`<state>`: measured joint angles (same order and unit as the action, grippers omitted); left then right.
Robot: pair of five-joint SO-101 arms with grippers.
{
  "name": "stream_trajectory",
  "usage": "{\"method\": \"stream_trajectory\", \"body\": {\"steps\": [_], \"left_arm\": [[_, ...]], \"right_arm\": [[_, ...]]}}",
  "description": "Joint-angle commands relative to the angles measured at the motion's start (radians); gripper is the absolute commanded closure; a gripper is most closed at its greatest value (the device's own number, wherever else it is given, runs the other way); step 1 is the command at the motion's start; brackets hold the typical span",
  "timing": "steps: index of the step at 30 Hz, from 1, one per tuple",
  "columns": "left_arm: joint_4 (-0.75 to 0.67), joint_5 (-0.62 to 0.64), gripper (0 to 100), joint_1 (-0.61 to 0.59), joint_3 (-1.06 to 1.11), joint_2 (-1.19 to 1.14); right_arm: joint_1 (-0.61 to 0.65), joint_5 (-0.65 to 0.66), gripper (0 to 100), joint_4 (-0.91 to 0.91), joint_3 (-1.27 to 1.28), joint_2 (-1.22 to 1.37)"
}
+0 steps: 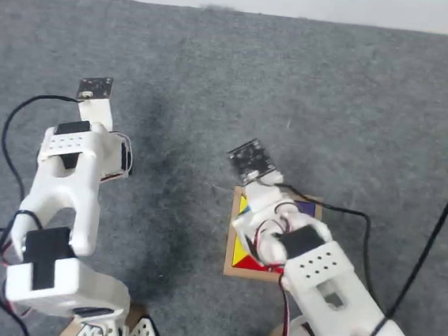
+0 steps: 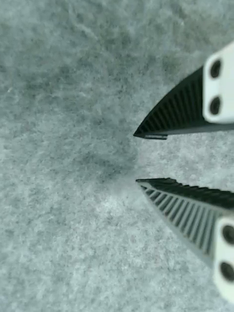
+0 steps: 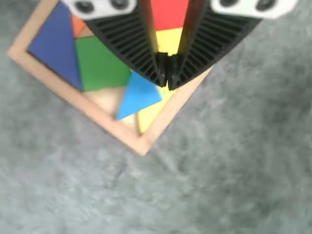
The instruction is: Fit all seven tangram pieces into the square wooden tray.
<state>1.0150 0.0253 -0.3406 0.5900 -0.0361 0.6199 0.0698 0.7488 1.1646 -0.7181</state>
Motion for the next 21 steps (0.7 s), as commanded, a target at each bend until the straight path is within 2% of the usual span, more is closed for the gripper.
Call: {"method": "stream_trajectory", "body": {"steps": [1, 13, 21], "left_arm": [[-0.011, -0.012, 87, -0.008, -0.001, 0.044], [-0.015, -0.011, 87, -0.005, 0.013, 0.044], [-0.021, -0.009, 87, -0.005, 0.015, 0.044]], "right_arm": [[0.041, 0.048, 99.1, 0.028, 0.012, -0.039], [0.038, 0.095, 99.1, 0.025, 0.037, -0.038], [-0.025, 0.129, 99.1, 0.012, 0.038, -0.038]]}}
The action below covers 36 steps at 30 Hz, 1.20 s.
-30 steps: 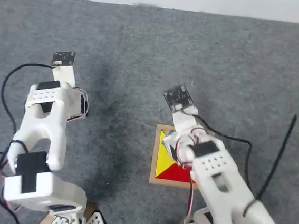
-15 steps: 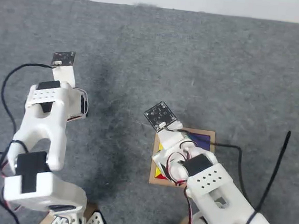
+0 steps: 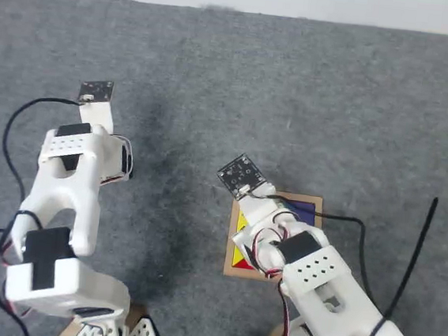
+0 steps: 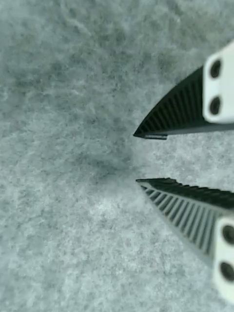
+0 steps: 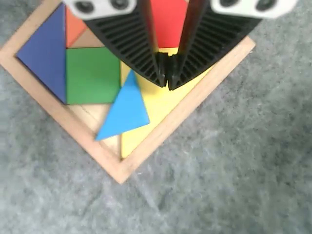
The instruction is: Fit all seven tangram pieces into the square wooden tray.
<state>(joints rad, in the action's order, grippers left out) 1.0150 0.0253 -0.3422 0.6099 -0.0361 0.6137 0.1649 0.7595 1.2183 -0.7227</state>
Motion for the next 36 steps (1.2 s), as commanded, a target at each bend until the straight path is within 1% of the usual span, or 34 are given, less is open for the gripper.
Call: {"method": "stream_trajectory", "body": {"steps": [1, 6, 9, 14, 17, 20, 30, 36], "left_arm": [[-0.031, -0.009, 87, -0.003, -0.002, 0.044], [-0.034, -0.008, 87, -0.003, -0.001, 0.044], [-0.034, -0.008, 87, -0.003, -0.001, 0.044], [-0.032, -0.008, 87, -0.003, -0.001, 0.044], [-0.034, -0.008, 87, -0.003, -0.001, 0.044], [-0.034, -0.009, 87, -0.003, -0.001, 0.044], [-0.034, -0.011, 87, -0.003, -0.001, 0.044], [-0.034, -0.011, 87, -0.003, -0.001, 0.044]], "right_arm": [[-0.019, 0.037, 99.1, -0.005, -0.015, -0.033], [-0.019, 0.041, 99.1, -0.002, -0.014, -0.024], [-0.022, 0.043, 99.1, -0.004, -0.044, 0.038], [-0.085, 0.043, 99.1, -0.005, -0.132, 0.163], [-0.102, 0.075, 99.1, -0.007, -0.164, 0.225], [-0.131, 0.091, 99.1, -0.047, -0.181, 0.277], [-0.239, 0.118, 99.1, -0.053, -0.287, 0.387], [-0.255, 0.118, 99.1, -0.053, -0.334, 0.441]]}}
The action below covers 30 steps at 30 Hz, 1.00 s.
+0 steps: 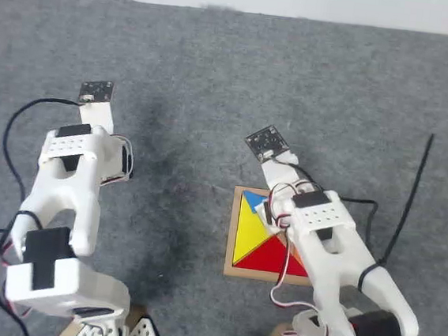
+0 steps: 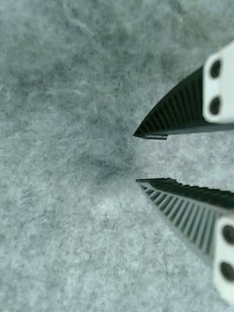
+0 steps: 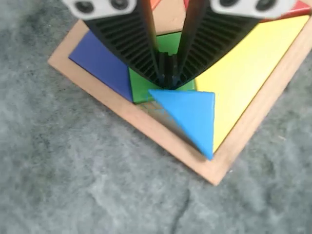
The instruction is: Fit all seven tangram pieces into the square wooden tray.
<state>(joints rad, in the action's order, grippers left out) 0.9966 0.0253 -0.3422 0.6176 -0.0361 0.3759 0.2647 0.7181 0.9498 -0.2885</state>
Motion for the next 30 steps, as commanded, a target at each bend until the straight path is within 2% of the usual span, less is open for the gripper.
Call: {"method": "stream_trajectory", "body": {"steps": [1, 9, 12, 18, 21, 24, 30], "left_arm": [[-0.015, -0.011, 87, -0.003, -0.008, 0.044], [-0.014, -0.011, 87, -0.003, -0.008, 0.044], [-0.015, -0.011, 87, -0.003, -0.008, 0.044], [-0.006, 0.037, 88, -0.021, -0.008, 0.098], [-0.034, 0.051, 89, -0.048, 0.045, 0.256], [-0.129, 0.04, 89, -0.034, 0.229, 0.496], [-0.249, -0.006, 89, 0.055, 0.585, 1.019]], "right_arm": [[-0.021, 0.018, 99.1, -0.012, -0.071, 0.015], [-0.079, 0.011, 99.1, -0.013, -0.11, 0.025], [-0.081, -0.032, 99.1, 0.002, -0.11, -0.001], [-0.107, -0.087, 99.1, 0.056, -0.015, -0.255], [-0.108, -0.083, 99.1, 0.067, 0.098, -0.452], [-0.11, -0.075, 99.1, 0.076, 0.201, -0.621], [-0.208, -0.028, 99.1, 0.263, 0.264, -0.835]]}}
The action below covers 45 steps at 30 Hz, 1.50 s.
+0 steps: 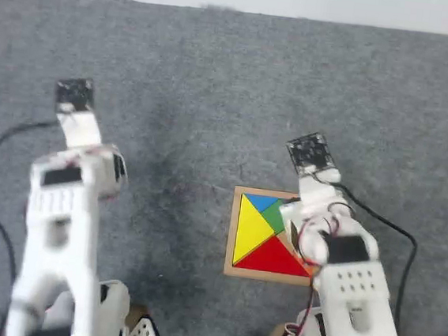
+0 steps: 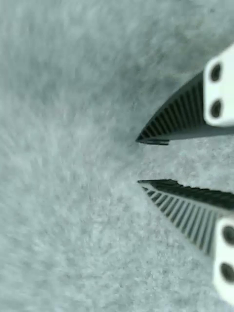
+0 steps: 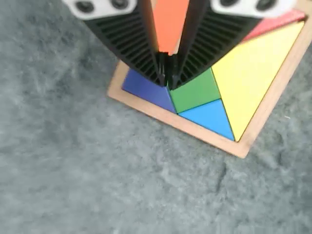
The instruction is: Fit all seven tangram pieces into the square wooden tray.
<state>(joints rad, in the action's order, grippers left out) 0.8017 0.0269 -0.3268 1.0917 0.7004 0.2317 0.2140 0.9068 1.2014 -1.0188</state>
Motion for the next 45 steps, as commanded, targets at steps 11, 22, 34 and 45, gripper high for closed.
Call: {"method": "stream_trajectory", "body": {"steps": [11, 22, 34, 45], "left_arm": [[0.138, -0.011, 89, 0.206, 0.374, 0.959], [0.149, -0.014, 89, 0.135, 0.593, 1.091], [0.445, -0.011, 89, 0.043, 0.593, 1.097], [0.434, -0.009, 89, 0.043, 0.593, 1.105]], "right_arm": [[-0.371, 0.18, 99.1, 0.128, 0.324, -0.452], [-0.498, 0.203, 99.1, 0.348, 0.454, -0.8], [-0.49, 0.203, 99.1, 0.329, 0.482, -0.796], [-0.49, 0.203, 99.1, 0.329, 0.482, -0.796]]}}
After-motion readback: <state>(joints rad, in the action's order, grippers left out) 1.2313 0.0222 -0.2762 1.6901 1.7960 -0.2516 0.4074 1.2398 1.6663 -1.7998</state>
